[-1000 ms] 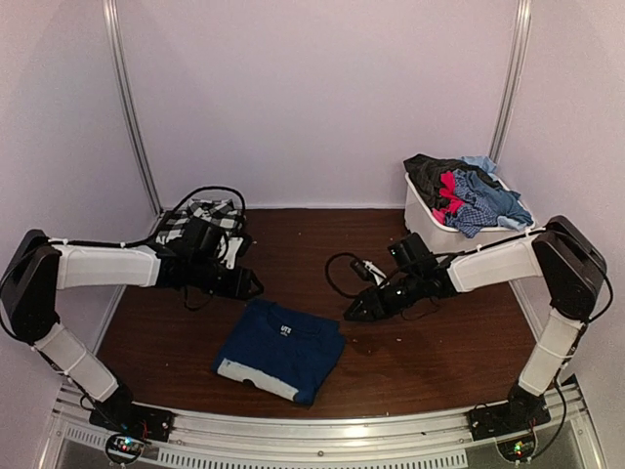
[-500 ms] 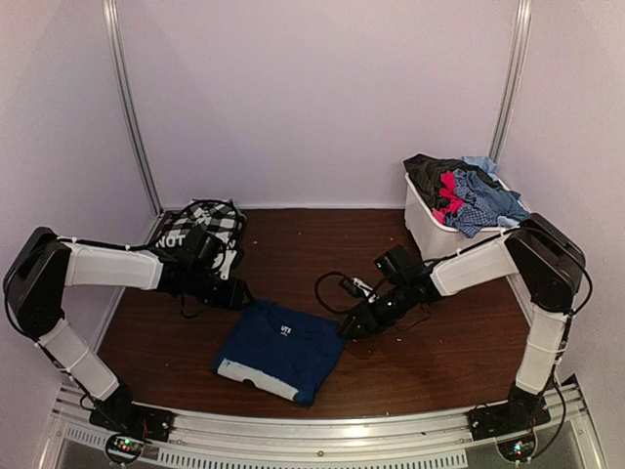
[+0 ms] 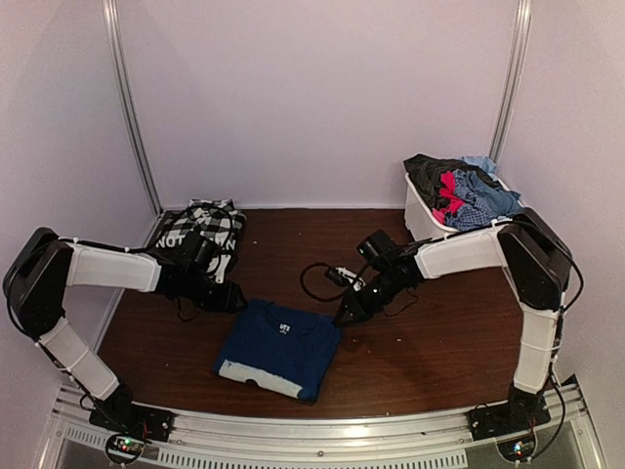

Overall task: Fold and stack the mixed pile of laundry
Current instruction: Adjust the square-folded T-shirt at the center of the board.

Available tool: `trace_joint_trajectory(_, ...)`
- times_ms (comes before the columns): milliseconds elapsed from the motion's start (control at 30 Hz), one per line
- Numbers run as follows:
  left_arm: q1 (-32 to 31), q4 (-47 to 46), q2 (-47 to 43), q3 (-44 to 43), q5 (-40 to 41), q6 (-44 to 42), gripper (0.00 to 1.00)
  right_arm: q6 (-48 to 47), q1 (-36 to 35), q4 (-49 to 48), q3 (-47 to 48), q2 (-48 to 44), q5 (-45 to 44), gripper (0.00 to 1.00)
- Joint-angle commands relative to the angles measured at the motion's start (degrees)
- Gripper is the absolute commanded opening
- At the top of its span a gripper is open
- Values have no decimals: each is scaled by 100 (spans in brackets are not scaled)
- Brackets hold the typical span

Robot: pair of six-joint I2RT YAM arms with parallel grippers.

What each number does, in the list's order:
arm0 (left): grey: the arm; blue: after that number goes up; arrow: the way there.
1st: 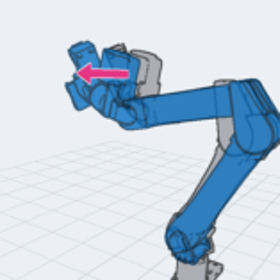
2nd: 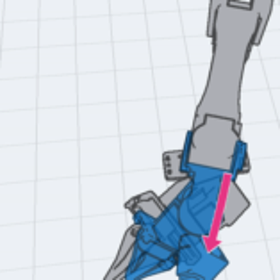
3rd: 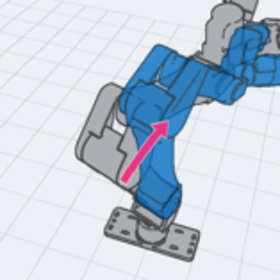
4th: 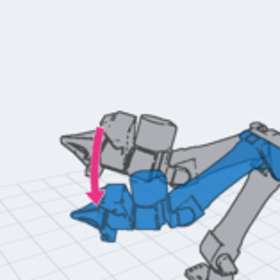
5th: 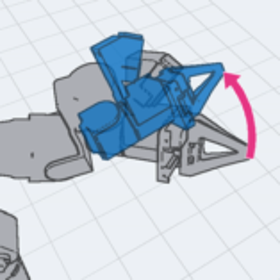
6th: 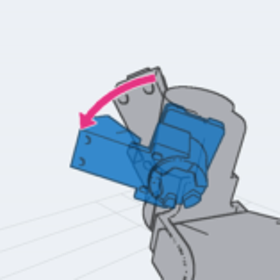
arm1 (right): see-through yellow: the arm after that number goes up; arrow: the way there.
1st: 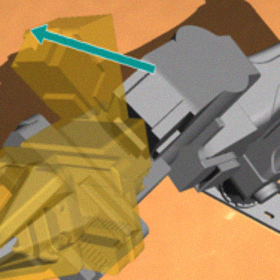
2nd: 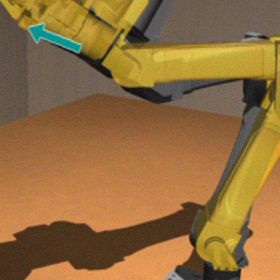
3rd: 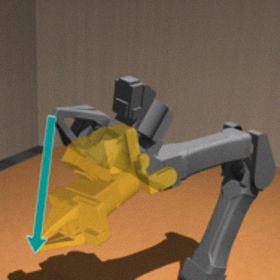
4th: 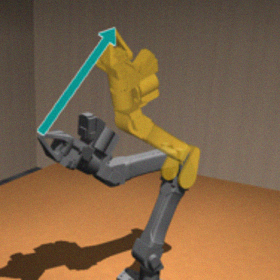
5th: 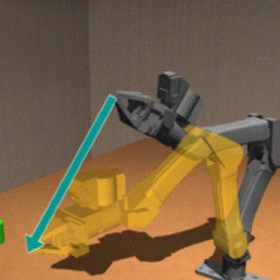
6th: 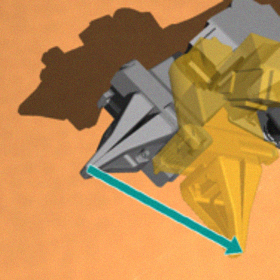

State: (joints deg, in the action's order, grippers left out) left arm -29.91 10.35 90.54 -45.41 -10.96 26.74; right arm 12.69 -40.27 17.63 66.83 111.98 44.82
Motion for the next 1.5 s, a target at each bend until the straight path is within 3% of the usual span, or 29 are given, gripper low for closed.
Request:
trace_joint_trajectory(0,165,-377,-153,198,-188,98,46,-468,-23,799,704,-162,-737,0)
trace_joint_trajectory(267,211,-869,176,37,-400,165,49,-746,61,1013,1164,568,-1072,0)
trace_joint_trajectory(533,231,-1007,675,-135,-578,119,44,-657,57,934,1350,655,-1127,0)
trace_joint_trajectory(700,231,-1005,593,-125,-617,87,20,-697,60,1062,1419,578,-1228,0)
trace_joint_trajectory(767,231,-966,394,-92,-526,81,14,-699,51,1098,1438,479,-1260,0)
trace_joint_trajectory(833,231,-768,179,-95,-385,33,17,-706,39,1157,1487,377,-1259,0)
trace_joint_trajectory(933,231,-585,-52,-83,-211,-39,29,-734,31,1229,1521,267,-1269,0)
trace_joint_trajectory(1100,241,-686,161,-141,-301,-28,26,-784,35,1287,1570,304,-1258,0)
trace_joint_trajectory(1267,240,-828,470,-204,-302,109,35,-768,33,1254,1551,342,-1244,0)
trace_joint_trajectory(1367,240,-855,627,-249,-298,88,34,-767,37,1244,1543,350,-1252,0)
trace_joint_trajectory(1467,238,-907,705,-295,-354,69,21,-760,36,1239,1530,359,-1252,0)
